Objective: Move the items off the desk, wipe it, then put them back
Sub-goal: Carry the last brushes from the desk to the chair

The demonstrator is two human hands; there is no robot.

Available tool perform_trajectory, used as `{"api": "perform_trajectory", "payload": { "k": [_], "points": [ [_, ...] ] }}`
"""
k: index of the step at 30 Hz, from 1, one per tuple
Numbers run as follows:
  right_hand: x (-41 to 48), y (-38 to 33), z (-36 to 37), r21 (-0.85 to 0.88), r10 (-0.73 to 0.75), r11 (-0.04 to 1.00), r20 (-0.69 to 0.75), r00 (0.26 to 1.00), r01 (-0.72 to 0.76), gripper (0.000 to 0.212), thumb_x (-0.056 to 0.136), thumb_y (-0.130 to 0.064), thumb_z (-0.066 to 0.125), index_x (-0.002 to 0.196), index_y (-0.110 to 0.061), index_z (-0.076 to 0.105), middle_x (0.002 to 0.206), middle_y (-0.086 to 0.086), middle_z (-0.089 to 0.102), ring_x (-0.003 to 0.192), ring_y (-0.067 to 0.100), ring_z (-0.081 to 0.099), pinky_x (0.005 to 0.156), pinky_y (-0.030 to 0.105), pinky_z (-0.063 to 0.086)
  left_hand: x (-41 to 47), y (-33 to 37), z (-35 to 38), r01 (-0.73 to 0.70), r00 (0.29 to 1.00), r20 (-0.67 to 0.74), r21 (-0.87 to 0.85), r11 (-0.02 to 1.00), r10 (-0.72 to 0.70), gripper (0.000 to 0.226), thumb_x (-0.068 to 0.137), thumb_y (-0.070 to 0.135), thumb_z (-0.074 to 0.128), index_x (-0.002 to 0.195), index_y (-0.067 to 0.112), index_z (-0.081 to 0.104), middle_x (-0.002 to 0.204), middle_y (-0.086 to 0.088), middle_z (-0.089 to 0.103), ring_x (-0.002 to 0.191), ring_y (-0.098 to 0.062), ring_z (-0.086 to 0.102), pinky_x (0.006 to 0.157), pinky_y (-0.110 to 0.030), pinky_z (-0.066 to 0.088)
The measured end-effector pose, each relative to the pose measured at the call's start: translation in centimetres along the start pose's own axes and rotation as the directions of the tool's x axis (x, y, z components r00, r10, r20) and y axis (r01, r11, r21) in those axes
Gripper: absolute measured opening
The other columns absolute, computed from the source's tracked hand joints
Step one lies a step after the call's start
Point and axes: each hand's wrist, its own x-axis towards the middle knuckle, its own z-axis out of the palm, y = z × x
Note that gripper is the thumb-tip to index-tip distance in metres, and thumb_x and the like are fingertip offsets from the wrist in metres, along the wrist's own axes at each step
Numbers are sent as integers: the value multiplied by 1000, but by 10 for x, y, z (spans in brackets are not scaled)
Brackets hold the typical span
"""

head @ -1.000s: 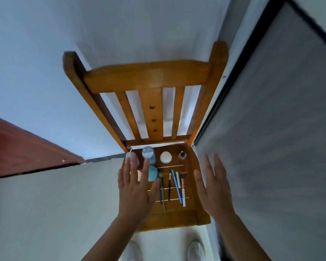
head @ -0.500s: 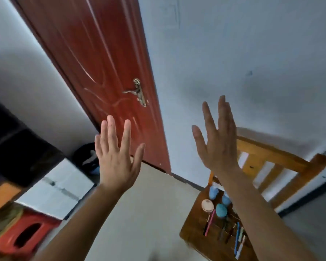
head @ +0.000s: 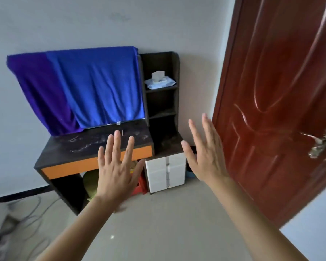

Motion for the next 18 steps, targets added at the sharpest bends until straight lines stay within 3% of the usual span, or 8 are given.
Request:
{"api": "perform_trajectory", "payload": {
  "k": [7, 12, 18],
  "points": [
    [47, -104, 148, 194, -83, 980, 189, 978, 45, 62, 103, -52, 38, 158, -27, 25, 168, 11, 14, 154, 28, 16, 121, 40, 21, 20, -145, 9, 217, 973, 66, 82, 973, -223, 72, 97, 61, 24, 156, 21, 19, 164, -16, 5, 152, -33, 4, 117, -60, 19],
    [73, -109, 223, 252, -45, 967, 288, 957, -30, 61, 103, -52, 35, 157, -24, 29, 166, 11, 20, 153, 27, 21, 120, 47, 30, 40, -188, 45, 319, 938, 122, 58, 946, -324, 74, 95, 63, 22, 155, 20, 24, 164, -15, 8, 151, -34, 9, 117, -59, 20],
    [130, -88, 322, 280, -53, 959, 330, 942, -44, 60, 103, -52, 39, 155, -23, 33, 164, 10, 27, 150, 26, 28, 118, 45, 34, 94, -237, 113, 337, 910, 201, 146, 930, -362, 74, 95, 65, 17, 158, 25, 14, 165, -12, -2, 152, -30, -1, 119, -55, 13]
  ]
}}
